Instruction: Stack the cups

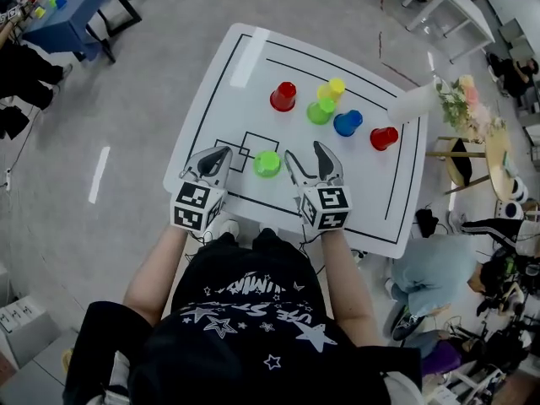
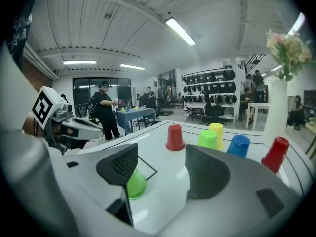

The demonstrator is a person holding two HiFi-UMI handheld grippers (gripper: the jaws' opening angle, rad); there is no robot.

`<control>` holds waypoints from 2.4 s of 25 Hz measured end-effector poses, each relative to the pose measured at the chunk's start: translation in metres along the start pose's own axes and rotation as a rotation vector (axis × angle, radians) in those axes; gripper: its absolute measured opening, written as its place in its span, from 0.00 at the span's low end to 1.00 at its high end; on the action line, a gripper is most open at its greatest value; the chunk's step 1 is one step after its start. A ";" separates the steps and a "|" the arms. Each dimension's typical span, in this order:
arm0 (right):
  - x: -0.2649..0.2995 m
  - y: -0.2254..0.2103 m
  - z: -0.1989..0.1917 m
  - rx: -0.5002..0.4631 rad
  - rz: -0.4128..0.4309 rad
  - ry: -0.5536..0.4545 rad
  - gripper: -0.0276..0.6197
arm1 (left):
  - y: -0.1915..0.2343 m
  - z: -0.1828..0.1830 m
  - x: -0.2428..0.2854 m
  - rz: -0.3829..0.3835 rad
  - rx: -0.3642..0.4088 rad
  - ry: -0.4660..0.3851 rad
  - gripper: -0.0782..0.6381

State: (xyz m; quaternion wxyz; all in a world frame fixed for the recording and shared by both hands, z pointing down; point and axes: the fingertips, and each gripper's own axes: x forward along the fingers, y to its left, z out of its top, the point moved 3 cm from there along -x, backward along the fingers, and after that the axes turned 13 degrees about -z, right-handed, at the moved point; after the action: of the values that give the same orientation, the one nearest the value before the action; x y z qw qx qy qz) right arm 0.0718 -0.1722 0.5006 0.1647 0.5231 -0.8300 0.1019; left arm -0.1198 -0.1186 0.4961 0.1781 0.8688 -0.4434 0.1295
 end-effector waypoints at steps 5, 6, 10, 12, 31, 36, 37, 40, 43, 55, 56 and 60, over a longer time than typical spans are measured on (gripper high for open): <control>0.028 -0.048 0.006 0.010 -0.097 0.015 0.49 | 0.000 0.005 0.010 0.032 -0.003 0.006 0.12; 0.036 -0.057 0.007 0.010 -0.119 0.022 0.49 | 0.001 0.005 0.012 0.040 -0.005 0.008 0.12; 0.065 -0.084 0.006 0.026 -0.169 0.041 0.49 | 0.005 0.007 0.017 0.080 -0.017 0.016 0.12; 0.077 -0.091 0.003 0.025 -0.183 0.047 0.49 | 0.006 0.008 0.017 0.100 -0.023 0.021 0.12; 0.111 -0.096 -0.004 -0.019 -0.283 0.075 0.39 | 0.005 -0.015 0.002 0.172 -0.093 0.074 0.12; 0.085 -0.088 0.000 -0.010 -0.273 0.067 0.39 | 0.005 -0.012 0.005 0.105 -0.060 0.072 0.12; 0.079 -0.085 -0.001 -0.009 -0.272 0.068 0.39 | 0.005 -0.010 0.006 0.091 -0.048 0.070 0.12; 0.060 -0.076 -0.008 -0.004 -0.274 0.079 0.39 | 0.004 -0.008 0.009 0.046 -0.031 0.066 0.12; 0.039 -0.065 -0.017 0.000 -0.286 0.089 0.39 | 0.001 -0.011 0.010 -0.003 -0.023 0.071 0.12; -0.019 -0.022 -0.047 0.052 -0.334 0.109 0.39 | -0.011 -0.018 0.005 -0.150 0.039 0.082 0.12; -0.022 -0.019 -0.048 0.054 -0.333 0.108 0.39 | -0.011 -0.019 0.004 -0.157 0.039 0.083 0.12; -0.029 -0.007 -0.052 0.054 -0.327 0.102 0.39 | -0.012 -0.024 0.002 -0.185 0.039 0.093 0.12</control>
State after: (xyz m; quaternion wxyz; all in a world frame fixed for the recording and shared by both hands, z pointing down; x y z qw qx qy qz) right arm 0.0982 -0.1335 0.5372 0.2066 0.6497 -0.7213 0.1224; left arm -0.1104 -0.1031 0.5157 0.1929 0.9023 -0.3501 0.1612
